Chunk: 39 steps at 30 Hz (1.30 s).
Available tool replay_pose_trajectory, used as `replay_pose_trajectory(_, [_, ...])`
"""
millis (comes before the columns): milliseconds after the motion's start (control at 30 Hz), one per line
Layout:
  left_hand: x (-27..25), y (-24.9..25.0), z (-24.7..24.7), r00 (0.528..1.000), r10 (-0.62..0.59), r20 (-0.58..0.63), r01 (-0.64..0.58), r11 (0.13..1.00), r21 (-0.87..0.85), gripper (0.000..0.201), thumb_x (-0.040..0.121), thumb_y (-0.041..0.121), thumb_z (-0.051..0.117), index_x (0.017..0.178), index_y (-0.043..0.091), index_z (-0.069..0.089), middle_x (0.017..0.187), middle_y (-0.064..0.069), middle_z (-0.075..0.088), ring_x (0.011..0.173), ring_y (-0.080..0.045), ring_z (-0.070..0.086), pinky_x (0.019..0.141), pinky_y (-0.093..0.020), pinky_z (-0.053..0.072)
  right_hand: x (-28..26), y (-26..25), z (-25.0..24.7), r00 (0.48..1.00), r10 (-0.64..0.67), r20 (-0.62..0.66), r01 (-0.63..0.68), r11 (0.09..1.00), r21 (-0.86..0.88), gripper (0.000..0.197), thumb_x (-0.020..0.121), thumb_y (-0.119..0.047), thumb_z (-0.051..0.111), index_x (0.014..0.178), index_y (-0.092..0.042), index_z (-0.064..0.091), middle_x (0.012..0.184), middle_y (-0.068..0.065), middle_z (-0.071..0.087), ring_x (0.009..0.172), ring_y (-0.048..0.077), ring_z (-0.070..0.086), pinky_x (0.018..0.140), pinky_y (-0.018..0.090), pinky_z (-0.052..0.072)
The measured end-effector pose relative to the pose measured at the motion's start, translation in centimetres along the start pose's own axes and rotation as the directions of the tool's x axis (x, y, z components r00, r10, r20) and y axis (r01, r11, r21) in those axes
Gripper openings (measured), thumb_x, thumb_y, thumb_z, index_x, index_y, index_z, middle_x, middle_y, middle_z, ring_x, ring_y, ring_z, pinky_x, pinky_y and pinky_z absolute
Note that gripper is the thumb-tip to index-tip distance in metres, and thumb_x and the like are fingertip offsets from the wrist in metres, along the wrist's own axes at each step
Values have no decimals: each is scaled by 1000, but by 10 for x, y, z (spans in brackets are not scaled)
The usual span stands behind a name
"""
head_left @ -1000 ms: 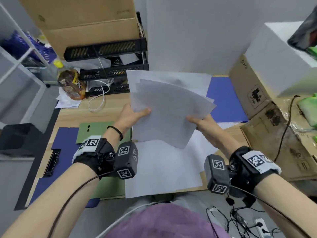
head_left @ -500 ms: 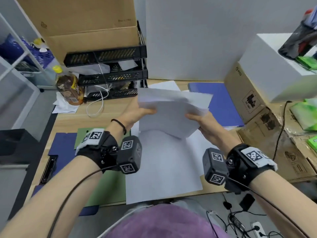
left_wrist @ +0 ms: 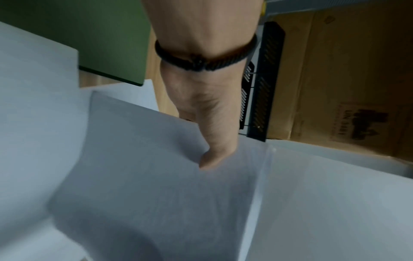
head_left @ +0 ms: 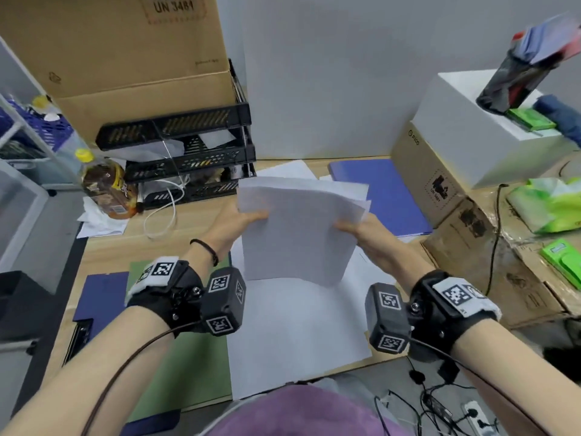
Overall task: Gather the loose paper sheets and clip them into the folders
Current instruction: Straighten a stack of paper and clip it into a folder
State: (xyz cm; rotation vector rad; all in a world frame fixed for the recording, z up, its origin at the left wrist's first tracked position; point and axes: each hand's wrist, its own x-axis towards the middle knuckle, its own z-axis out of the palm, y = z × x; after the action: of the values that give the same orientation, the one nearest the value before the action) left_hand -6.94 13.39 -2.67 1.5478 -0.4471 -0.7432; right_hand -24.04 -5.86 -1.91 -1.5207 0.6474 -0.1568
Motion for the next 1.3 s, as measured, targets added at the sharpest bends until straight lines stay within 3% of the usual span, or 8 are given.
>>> replay_pose_trajectory(200, [9,21,1,996,38,-87,-37,999,9,30,86,0,62,115,6,62,110,-9,68,89,-13,66,73,-21,55,9,-18,9,993,-14,-118,18,999,28,24,91,-2,58,110,-17,64,104,-2,70,89,8,69,69,19,51])
replay_pose_trajectory(367, [14,38,-13,988,113,-101,-123,988,-91,25,87,2,61,111,8,64,111,-6,69,93,-14,67,81,-27,55,13,-41,-7,989,-97,-108,106,991,84,29,94,-12,60,122,-8,63,117,3,71,104,18,69,89,29,55])
replay_pose_trajectory(500, [2,-15,-7,991,-125,-37,121,989,-86,29,90,6,61,119,7,60,116,-10,66,101,-22,64,74,-21,56,15,16,-8,992,120,34,-115,987,-111,21,98,-16,55,117,-20,63,116,-7,69,110,16,64,102,35,45])
replay_pose_trajectory(633, [4,-34,0,987,-149,-56,147,988,-36,35,91,10,60,125,5,58,121,-9,64,96,-17,64,72,-16,55,27,37,-10,984,173,-50,-179,969,-170,17,98,-18,53,109,-20,66,112,-8,70,107,15,62,108,40,38])
replay_pose_trajectory(867, [28,-35,-13,986,-152,-62,153,988,23,22,92,18,58,114,20,63,105,0,70,85,-13,66,79,-26,49,33,5,-38,956,32,-293,-96,973,-208,23,99,-10,45,107,-22,64,98,-7,69,85,13,65,69,29,50])
replay_pose_trajectory(1000, [15,-94,-24,852,-520,-55,523,845,114,11,97,16,48,96,20,59,85,0,64,51,-9,63,55,-24,46,29,35,-53,940,241,-242,-317,878,-357,27,95,-4,45,78,-19,60,71,0,58,57,14,51,45,18,39])
replay_pose_trajectory(1133, [-15,-145,-19,665,-746,30,731,659,175,10,99,17,44,100,16,54,82,-2,61,52,-14,60,51,-21,43,39,74,-47,891,442,-106,-436,766,-473,24,93,-5,44,89,-14,65,81,4,64,67,18,60,56,25,46])
replay_pose_trajectory(1300, [-26,-167,-8,673,-738,-52,737,663,129,17,100,25,43,110,14,53,87,1,61,66,-14,59,59,-22,43,73,106,-25,886,459,66,-340,740,-581,18,88,-8,47,73,-14,57,78,3,59,72,21,57,63,28,42])
